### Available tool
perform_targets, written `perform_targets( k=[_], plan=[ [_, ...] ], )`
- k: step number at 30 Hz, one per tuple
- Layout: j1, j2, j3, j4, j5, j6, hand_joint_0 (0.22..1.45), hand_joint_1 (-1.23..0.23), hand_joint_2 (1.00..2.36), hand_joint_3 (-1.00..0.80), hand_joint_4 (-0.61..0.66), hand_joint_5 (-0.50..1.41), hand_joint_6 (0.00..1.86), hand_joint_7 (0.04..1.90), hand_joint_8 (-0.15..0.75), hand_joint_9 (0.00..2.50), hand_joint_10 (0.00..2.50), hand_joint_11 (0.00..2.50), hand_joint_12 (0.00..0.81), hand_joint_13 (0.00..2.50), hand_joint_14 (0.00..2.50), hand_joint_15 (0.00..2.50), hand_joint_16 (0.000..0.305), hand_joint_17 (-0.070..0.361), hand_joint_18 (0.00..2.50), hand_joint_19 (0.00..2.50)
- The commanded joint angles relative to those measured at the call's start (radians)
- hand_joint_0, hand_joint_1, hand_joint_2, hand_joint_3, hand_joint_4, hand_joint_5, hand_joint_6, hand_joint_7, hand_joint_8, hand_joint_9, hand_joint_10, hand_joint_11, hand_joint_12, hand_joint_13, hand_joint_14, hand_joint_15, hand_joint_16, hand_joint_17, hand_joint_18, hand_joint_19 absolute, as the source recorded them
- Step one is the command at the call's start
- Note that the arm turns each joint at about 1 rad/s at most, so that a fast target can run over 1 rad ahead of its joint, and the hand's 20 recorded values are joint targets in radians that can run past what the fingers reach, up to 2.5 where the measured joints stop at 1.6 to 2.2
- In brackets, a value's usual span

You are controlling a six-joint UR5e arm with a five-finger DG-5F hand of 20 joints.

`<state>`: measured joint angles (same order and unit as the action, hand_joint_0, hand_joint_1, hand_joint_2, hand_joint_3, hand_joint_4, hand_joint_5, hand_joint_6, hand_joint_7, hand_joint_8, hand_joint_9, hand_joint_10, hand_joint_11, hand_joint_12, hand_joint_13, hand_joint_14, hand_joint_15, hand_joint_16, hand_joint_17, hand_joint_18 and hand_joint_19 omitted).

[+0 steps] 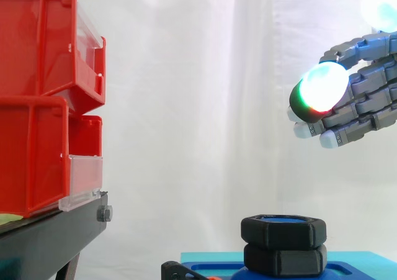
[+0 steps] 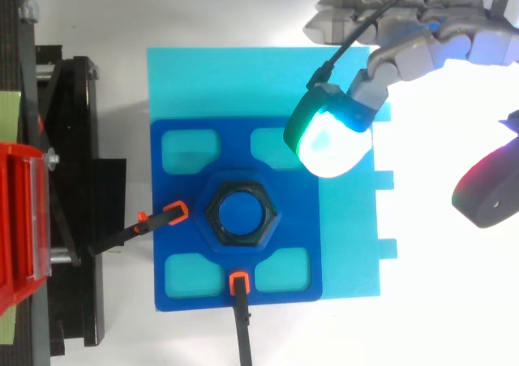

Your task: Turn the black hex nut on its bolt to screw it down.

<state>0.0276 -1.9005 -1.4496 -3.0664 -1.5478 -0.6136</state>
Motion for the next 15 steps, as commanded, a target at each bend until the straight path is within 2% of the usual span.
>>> perform_targets(
  k=[1, 5, 8, 13, 15],
  plan=[
    [0.0, 0.0, 0.0, 0.0, 0.0, 0.0, 0.52, -0.23, 1.0, -0.5, -0.03, -0.28, 0.5, 0.67, 0.166, 0.0, 0.0, 0.0, 0.324, 0.0, 0.0, 0.0, 0.049, 0.111, 0.0, 0.03],
    [0.0, 0.0, 0.0, 0.0, 0.0, 0.0, 0.52, -0.21, 1.0, -0.5, -0.01, -0.28, 0.5, 0.63, 0.169, 0.0, 0.0, 0.0, 0.324, 0.0, 0.0, 0.0, 0.05, 0.112, 0.0, 0.03],
    [0.0, 0.0, 0.0, 0.0, 0.0, 0.0, 0.52, -0.21, 1.0, -0.5, 0.01, -0.27, 0.5, 0.68, 0.171, 0.0, 0.0, 0.0, 0.325, 0.0, 0.0, 0.0, 0.049, 0.111, 0.0, 0.03],
    [0.0, 0.0, 0.0, 0.0, 0.0, 0.0, 0.52, -0.19, 1.0, -0.5, 0.02, -0.27, 0.5, 0.64, 0.173, 0.0, 0.0, 0.0, 0.324, 0.0, 0.0, 0.0, 0.05, 0.112, 0.0, 0.04],
    [0.0, 0.0, 0.0, 0.0, 0.0, 0.0, 0.52, -0.17, 1.0, -0.5, 0.03, -0.27, 0.5, 0.69, 0.176, 0.0, 0.0, 0.0, 0.324, 0.0, 0.0, 0.0, 0.049, 0.111, 0.0, 0.04]
  ],
)
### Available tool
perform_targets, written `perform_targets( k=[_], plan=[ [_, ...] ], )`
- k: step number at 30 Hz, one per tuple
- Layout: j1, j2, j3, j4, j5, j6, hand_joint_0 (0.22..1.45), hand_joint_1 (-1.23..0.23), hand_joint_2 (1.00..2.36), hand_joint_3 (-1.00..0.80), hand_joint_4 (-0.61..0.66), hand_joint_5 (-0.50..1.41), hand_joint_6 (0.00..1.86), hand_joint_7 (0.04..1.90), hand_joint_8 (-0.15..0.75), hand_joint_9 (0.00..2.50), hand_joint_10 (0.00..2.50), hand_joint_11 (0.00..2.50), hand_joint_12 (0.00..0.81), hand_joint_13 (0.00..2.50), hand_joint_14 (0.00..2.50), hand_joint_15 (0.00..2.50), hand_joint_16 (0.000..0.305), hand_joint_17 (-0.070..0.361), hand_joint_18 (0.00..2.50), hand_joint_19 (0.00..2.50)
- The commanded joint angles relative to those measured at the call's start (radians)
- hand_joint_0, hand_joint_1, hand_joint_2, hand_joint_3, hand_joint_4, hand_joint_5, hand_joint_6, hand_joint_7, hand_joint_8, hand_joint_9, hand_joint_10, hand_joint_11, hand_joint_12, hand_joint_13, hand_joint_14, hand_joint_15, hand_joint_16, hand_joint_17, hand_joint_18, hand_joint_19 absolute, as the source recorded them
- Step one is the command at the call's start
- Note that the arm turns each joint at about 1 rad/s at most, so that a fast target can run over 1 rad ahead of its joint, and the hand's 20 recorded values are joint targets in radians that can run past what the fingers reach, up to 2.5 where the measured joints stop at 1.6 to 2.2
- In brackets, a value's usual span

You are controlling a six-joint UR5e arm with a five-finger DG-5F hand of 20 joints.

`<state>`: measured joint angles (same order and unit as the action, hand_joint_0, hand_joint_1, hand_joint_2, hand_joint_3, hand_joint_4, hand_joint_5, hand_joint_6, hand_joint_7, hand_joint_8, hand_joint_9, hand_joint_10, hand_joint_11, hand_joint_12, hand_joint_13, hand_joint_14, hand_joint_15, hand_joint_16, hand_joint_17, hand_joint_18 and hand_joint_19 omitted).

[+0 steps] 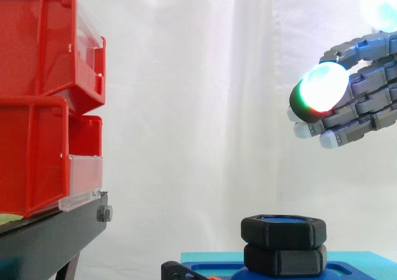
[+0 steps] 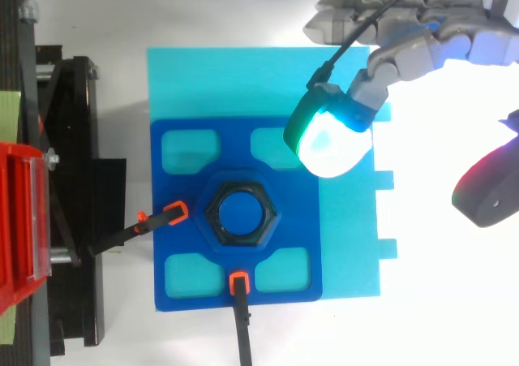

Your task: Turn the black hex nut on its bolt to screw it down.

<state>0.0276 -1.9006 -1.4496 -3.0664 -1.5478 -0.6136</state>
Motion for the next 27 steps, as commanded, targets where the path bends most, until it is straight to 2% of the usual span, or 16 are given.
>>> perform_targets(
  k=[1, 4, 7, 10, 12, 14, 16, 20, 24, 27],
  plan=[
    [0.0, 0.0, 0.0, 0.0, 0.0, 0.0, 0.53, -0.16, 1.0, -0.5, 0.04, -0.27, 0.5, 0.68, 0.175, 0.0, 0.0, 0.0, 0.325, 0.0, 0.0, 0.0, 0.049, 0.111, 0.0, 0.04],
    [0.0, 0.0, 0.0, 0.0, 0.0, 0.0, 0.54, -0.23, 1.0, -0.5, 0.07, -0.26, 0.5, 0.62, 0.178, 0.05, 0.0, 0.0, 0.325, 0.0, 0.0, 0.0, 0.05, 0.111, 0.01, 0.0],
    [0.0, 0.0, 0.0, 0.0, 0.0, 0.0, 0.53, -0.21, 1.0, -0.5, 0.07, -0.27, 0.5, 0.7, 0.175, 0.0, 0.0, 0.0, 0.325, 0.0, 0.0, 0.0, 0.049, 0.11, 0.0, 0.05],
    [0.0, 0.0, 0.0, 0.0, 0.0, 0.0, 0.53, -0.26, 1.0, -0.5, 0.09, -0.26, 0.5, 0.62, 0.183, 0.05, 0.0, 0.0, 0.325, 0.0, 0.0, 0.0, 0.049, 0.111, 0.04, 0.0],
    [0.0, 0.0, 0.0, 0.0, 0.0, 0.0, 0.53, -0.28, 1.0, -0.5, 0.1, -0.25, 0.5, 0.66, 0.186, 0.04, 0.0, 0.0, 0.326, 0.0, 0.0, 0.0, 0.049, 0.111, 0.04, 0.0],
    [0.0, 0.0, 0.0, 0.0, 0.0, 0.0, 0.53, -0.28, 1.0, -0.5, 0.09, -0.26, 0.5, 0.68, 0.19, 0.03, 0.0, 0.0, 0.325, 0.0, 0.0, 0.0, 0.049, 0.111, 0.04, 0.0],
    [0.0, 0.002, 0.0, 0.0, 0.0, 0.0, 0.54, -0.26, 1.0, -0.5, 0.1, -0.26, 0.5, 0.62, 0.184, 0.04, 0.0, 0.0, 0.323, 0.0, 0.0, 0.0, 0.049, 0.11, 0.06, 0.0],
    [0.0, 0.0, 0.0, 0.0, 0.0, 0.0, 0.53, -0.28, 1.0, -0.5, 0.09, -0.26, 0.5, 0.68, 0.188, 0.03, 0.0, 0.0, 0.326, 0.0, 0.0, 0.0, 0.049, 0.11, 0.06, 0.01],
    [0.0, 0.002, 0.0, 0.0, 0.0, 0.0, 0.54, -0.26, 1.0, -0.5, 0.11, -0.26, 0.5, 0.61, 0.186, 0.04, 0.0, 0.0, 0.326, 0.0, 0.0, 0.0, 0.048, 0.109, 0.07, 0.02],
    [0.0, 0.0, 0.0, 0.0, 0.0, 0.0, 0.54, -0.26, 1.0, -0.5, 0.1, -0.26, 0.5, 0.65, 0.185, 0.03, 0.0, 0.0, 0.325, 0.0, 0.0, 0.0, 0.048, 0.109, 0.07, 0.02]
  ],
)
